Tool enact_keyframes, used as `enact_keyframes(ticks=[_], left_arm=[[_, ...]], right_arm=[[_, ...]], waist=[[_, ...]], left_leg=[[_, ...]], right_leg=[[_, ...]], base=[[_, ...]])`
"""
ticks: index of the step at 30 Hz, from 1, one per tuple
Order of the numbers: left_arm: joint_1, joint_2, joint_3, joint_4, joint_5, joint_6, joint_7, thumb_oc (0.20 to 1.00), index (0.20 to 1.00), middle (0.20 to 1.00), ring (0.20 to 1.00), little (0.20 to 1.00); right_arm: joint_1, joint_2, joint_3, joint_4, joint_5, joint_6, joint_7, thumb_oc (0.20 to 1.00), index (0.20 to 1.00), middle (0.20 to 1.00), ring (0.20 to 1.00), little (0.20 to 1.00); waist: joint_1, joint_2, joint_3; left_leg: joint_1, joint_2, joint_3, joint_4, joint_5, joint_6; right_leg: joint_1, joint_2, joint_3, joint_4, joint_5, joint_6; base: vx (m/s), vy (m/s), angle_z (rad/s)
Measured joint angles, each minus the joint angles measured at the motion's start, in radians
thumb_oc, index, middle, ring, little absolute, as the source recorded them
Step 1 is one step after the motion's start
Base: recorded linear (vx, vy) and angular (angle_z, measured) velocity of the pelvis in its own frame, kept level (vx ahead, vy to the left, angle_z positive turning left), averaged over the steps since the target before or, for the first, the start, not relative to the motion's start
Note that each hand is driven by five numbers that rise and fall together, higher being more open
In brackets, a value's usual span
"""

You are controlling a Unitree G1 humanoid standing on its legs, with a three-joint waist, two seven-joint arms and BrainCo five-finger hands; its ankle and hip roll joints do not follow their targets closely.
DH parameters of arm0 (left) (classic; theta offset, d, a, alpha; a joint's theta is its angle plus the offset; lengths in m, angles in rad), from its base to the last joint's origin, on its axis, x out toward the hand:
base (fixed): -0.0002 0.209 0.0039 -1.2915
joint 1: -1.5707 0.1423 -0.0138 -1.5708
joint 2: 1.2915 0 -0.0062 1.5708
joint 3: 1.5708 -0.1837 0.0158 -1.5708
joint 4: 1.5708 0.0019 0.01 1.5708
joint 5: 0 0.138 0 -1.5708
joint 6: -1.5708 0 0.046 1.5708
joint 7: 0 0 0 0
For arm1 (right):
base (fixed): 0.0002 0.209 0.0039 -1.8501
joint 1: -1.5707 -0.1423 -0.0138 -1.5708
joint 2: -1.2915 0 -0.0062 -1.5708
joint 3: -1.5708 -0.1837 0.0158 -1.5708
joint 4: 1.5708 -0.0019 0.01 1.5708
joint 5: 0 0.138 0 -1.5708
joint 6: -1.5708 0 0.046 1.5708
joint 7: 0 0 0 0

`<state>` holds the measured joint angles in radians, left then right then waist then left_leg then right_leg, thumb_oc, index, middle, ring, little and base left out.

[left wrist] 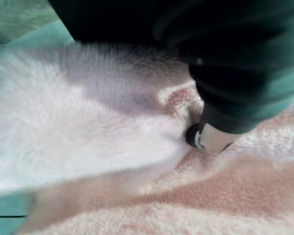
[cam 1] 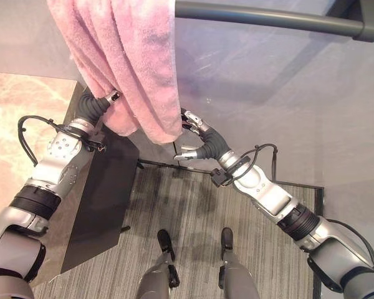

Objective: Put brush and paste in cup on sink, flatten towel.

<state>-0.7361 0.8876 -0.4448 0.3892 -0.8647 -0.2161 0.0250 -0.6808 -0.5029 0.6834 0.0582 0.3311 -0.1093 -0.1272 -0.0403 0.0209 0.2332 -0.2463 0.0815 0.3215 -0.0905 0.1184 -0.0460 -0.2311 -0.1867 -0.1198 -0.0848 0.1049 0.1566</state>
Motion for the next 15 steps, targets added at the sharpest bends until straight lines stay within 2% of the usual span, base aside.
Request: enact_keyframes(ticks=[15], left_arm=[[0.074,-0.013,0.052,-0.018,-0.002,-0.001,-0.013,0.200,0.200,0.200,0.200,0.200]], right_arm=[[-0.057,0.010,0.006,0.001,0.012,0.000,0.026,1.000,1.000,1.000,1.000,1.000]], waist=[[0.013,0.001,0.001]], left_leg=[[0.025,0.012,-0.004,0.000,0.004,-0.006]], right_leg=[[0.025,0.013,0.000,0.000,0.002,-0.003]], base=[[0.00,0.000,0.00]])
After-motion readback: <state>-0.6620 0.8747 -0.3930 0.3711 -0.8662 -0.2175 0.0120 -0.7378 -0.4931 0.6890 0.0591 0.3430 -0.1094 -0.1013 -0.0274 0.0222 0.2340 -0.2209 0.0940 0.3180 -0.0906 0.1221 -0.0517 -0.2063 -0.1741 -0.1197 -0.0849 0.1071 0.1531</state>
